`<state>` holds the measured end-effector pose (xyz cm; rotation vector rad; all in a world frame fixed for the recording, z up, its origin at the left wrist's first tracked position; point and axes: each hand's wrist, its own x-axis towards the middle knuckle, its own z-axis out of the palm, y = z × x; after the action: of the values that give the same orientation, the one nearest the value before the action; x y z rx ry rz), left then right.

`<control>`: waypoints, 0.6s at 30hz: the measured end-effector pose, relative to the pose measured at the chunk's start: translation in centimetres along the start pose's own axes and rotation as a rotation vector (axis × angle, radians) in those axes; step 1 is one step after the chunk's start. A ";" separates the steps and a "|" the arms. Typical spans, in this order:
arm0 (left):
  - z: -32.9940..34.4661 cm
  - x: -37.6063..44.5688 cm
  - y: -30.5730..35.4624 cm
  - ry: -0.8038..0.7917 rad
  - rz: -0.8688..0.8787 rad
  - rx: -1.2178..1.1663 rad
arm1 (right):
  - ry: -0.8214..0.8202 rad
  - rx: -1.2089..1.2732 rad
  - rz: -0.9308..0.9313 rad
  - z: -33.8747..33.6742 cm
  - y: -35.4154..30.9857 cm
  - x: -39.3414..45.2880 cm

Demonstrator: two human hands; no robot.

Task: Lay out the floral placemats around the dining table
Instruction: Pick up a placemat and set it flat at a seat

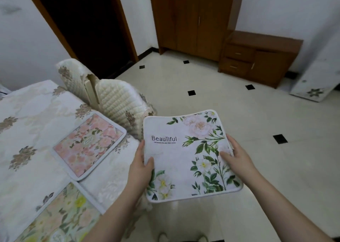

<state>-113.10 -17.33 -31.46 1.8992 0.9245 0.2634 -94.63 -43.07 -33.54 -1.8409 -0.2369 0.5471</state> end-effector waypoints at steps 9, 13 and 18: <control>4.7 5.7 3.4 -0.097 0.096 -0.004 | 0.119 -0.005 0.056 -3.9 0.5 2.4; 6.0 9.7 4.7 -0.135 0.093 -0.013 | 0.158 0.023 0.059 -4.5 -0.5 5.9; 6.3 16.8 7.3 -0.148 0.129 -0.059 | 0.191 0.020 0.064 -3.8 -3.2 11.4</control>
<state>-94.56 -11.61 -31.91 1.8986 0.6895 0.2212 -82.56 -40.35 -32.49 -1.8724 -0.0445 0.4129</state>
